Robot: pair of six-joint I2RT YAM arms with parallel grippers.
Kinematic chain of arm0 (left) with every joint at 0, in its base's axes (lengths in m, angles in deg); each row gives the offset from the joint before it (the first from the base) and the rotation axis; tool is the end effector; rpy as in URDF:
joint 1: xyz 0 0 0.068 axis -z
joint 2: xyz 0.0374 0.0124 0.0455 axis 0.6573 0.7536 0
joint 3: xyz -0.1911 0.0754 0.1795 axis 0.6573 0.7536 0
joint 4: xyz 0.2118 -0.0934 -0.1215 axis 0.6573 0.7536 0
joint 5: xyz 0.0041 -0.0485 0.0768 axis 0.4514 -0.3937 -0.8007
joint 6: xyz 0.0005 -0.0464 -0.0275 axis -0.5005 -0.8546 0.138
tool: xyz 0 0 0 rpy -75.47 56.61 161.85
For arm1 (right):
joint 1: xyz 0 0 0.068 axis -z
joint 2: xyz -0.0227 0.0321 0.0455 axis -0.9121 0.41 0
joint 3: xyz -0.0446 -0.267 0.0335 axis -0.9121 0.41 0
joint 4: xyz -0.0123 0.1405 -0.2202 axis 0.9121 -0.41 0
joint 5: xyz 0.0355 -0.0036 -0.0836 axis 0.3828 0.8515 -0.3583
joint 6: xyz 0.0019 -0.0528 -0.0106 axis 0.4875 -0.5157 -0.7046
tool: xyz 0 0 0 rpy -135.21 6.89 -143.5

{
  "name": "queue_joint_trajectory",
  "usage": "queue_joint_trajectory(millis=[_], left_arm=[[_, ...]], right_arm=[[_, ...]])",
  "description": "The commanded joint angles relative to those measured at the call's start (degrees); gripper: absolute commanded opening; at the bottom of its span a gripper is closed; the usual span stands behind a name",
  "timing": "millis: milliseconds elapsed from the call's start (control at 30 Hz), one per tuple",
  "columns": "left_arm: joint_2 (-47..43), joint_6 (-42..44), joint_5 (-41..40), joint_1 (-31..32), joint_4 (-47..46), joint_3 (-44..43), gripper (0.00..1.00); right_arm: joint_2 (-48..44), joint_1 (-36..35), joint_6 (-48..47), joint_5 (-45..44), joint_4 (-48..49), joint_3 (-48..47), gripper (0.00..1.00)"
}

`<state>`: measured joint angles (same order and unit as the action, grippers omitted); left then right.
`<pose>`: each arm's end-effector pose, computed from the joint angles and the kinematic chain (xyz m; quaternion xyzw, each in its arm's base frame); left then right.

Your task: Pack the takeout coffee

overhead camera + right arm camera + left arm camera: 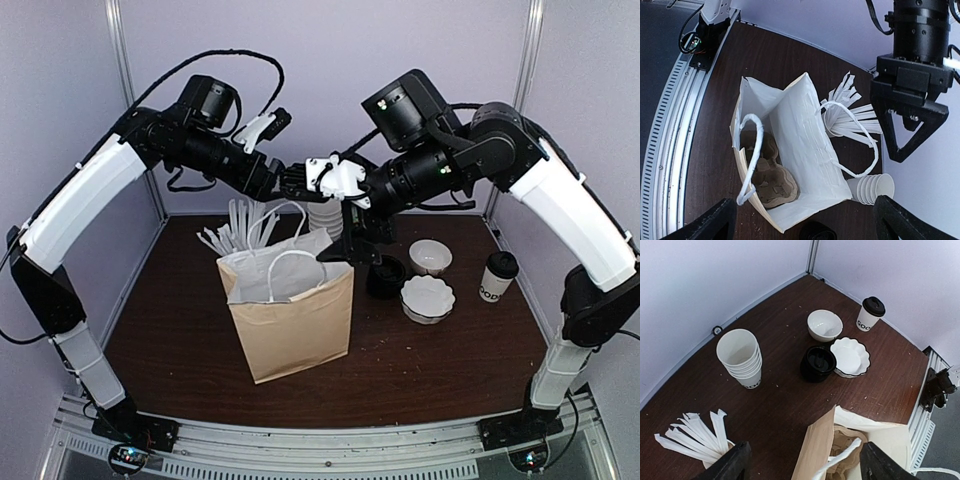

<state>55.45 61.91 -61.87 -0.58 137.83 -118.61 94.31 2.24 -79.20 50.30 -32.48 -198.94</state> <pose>0.2617 -0.2354 0.4505 0.3134 0.8358 -0.2805 0.3529 0.1463 0.3071 0.4783 -0.7240 0.5342 0.1625 0.4051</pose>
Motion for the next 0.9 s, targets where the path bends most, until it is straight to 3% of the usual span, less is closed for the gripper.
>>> queue_joint_trajectory(millis=[0, 100, 300, 567, 767, 867], left_arm=[[-3.1, 1.9, -2.4, -0.4, 1.3, -3.0, 0.79], [-5.5, 4.0, -3.6, -0.4, 6.4, -2.6, 0.79], [-11.8, 5.9, -4.6, -0.4, 10.4, 9.7, 0.82], [-7.6, 7.9, -3.0, -0.4, 12.4, 13.2, 0.8], [-4.1, 8.9, -2.9, -0.4, 12.8, 13.3, 0.68], [-2.4, 9.5, -2.7, -0.4, 12.9, 12.4, 0.52]], right_arm=[[-5.0, 2.5, -0.3, 5.1, -2.9, 1.3, 1.0], [-8.5, 4.3, -0.9, 5.7, -2.8, 5.3, 0.99], [-15.0, 7.4, -1.4, 8.1, 0.2, 19.8, 0.97], [-16.1, 9.6, -2.0, 8.5, 1.6, 27.0, 0.94], [-15.3, 10.6, -1.7, 9.3, 2.2, 27.5, 0.92], [-14.6, 10.6, -1.9, 14.7, 1.6, 26.2, 0.89]])
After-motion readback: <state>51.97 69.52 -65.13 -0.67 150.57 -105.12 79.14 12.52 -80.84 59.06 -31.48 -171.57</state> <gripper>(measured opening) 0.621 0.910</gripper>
